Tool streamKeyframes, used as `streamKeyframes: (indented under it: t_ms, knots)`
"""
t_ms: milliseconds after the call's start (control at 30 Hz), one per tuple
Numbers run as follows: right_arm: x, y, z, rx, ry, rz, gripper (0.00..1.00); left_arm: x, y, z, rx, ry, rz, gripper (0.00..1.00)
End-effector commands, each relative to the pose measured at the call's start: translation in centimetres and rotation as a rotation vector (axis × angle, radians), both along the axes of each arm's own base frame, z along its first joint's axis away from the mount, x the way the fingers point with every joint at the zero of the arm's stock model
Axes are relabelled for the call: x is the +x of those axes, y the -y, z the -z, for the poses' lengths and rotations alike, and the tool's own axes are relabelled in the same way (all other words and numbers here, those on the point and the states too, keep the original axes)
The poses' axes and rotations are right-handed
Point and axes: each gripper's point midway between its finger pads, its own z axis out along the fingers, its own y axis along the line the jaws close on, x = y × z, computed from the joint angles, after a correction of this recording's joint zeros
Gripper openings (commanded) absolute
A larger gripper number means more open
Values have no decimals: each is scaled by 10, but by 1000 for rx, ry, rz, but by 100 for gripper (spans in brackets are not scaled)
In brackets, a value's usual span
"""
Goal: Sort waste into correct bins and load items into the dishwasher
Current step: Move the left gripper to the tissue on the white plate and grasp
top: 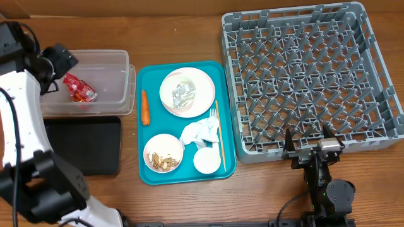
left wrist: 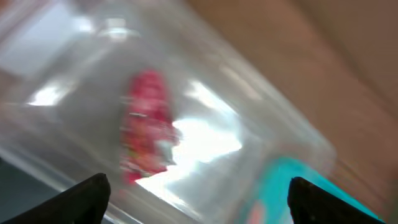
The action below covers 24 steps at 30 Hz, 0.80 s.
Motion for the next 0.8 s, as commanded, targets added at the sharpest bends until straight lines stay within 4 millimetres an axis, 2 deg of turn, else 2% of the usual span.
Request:
streamKeyframes:
  t_ms: [0, 67, 133, 300, 467, 633, 767]
  knots:
    - [0, 1, 2, 0, 5, 2, 100, 1, 73, -61, -115, 167, 262, 98]
    - [0, 1, 2, 0, 5, 2, 100, -5, 105, -65, -191, 163, 346, 100]
    - [0, 1, 2, 0, 5, 2, 100, -12, 125, -61, -234, 132, 386, 100]
    - [0, 1, 2, 0, 5, 2, 100, -32, 163, -44, -283, 6, 448, 100]
    - [0, 1, 2, 0, 5, 2, 100, -39, 200, -40, -293, -29, 535, 100]
    - [0, 1, 2, 0, 5, 2, 100, -37, 249, -40, -235, -14, 657, 100]
    - [0, 1, 2, 0, 5, 2, 100, -35, 268, -29, -86, -37, 683, 100]
